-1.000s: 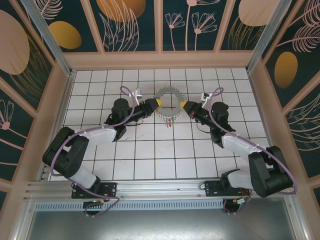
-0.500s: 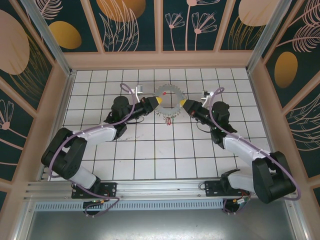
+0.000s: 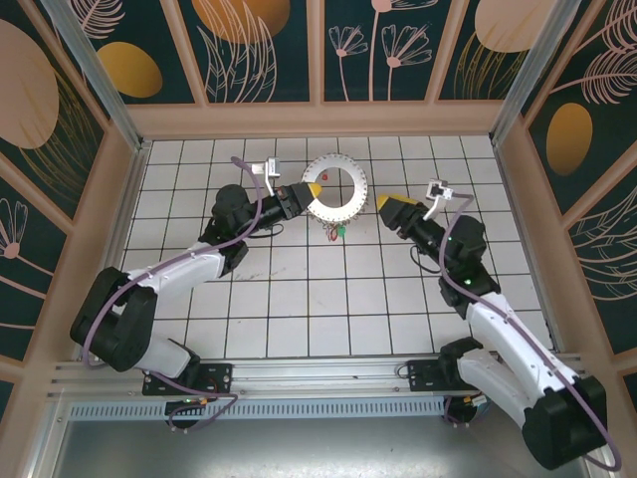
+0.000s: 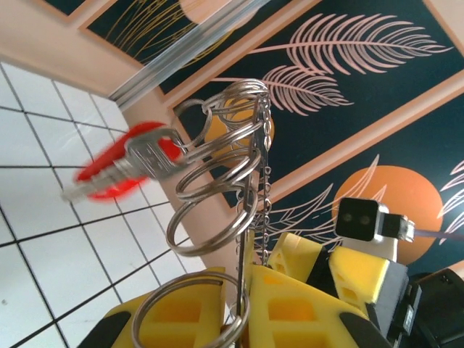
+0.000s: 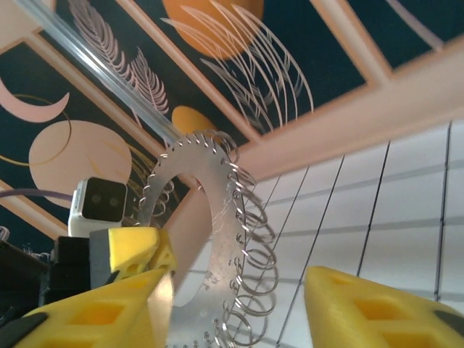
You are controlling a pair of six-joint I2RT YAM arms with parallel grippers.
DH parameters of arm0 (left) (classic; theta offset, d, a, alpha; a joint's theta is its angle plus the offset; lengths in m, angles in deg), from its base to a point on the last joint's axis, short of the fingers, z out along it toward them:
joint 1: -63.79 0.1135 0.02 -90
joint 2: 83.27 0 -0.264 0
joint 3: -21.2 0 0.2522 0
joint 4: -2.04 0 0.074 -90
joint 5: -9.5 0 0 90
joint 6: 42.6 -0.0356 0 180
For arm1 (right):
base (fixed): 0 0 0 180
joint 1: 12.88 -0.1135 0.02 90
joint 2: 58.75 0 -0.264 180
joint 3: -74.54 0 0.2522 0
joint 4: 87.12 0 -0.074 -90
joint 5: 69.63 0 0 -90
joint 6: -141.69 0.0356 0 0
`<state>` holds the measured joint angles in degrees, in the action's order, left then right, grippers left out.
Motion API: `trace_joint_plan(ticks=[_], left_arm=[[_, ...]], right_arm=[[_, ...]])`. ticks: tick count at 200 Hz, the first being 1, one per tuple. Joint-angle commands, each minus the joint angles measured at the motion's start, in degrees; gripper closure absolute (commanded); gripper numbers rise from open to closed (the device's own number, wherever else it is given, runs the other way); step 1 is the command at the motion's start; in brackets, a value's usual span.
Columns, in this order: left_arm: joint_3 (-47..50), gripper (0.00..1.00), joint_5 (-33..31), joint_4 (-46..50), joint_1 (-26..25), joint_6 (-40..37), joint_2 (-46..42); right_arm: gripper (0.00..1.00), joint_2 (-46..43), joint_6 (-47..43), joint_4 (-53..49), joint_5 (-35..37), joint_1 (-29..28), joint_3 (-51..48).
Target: Put the keys on the keyring
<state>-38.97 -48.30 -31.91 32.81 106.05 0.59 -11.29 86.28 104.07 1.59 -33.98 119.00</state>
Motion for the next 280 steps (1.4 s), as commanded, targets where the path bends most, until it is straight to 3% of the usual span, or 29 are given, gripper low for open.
trace_joint_plan(ticks=[1,20,38,64,112,142,181,216,280], left_arm=[[-2.79,1.00,2.01,-4.37,0.20,-2.31,-2.98],[-2.98,1.00,1.98,-4.23,0.21,-2.71,-3.23],[-3.11,1.00,2.42,-4.66,0.13,-2.67,-3.10],[-3.42,1.00,2.36,-4.51,0.14,-2.57,-2.95],[-3.69,1.00,1.70,-4.14,0.13,-2.45,-2.73],[-3.66,1.00,1.24,-4.99,0.16,-0.82,-2.28],[-3.07,0.99,1.53,-7.04,0.13,1.87,-1.57],[-2.90,0.99,1.88,-7.36,0.22,2.59,-1.23],[-2.91,0.99,2.12,-7.36,0.19,2.96,-1.06]], right_arm=[[0.40,-2.51,-10.94,-2.63,2.65,-0.22,0.94],[0.35,-1.97,-15.76,-6.94,-0.40,-0.17,2.45],[0.48,-0.82,-19.17,-7.00,-0.51,-0.17,1.89],[0.56,-0.79,-25.85,-0.33,-4.23,-0.88,-1.82],[0.79,-0.35,-44.61,3.10,7.30,-13.81,-5.79],[0.88,0.85,-49.93,6.90,14.65,-19.18,-6.56],[0.89,2.37,-57.99,14.13,22.57,-24.05,-8.12],[0.89,4.02,-60.52,16.65,26.51,-25.06,-7.54],[0.88,6.20,-62.53,17.96,24.82,-25.13,-6.10]])
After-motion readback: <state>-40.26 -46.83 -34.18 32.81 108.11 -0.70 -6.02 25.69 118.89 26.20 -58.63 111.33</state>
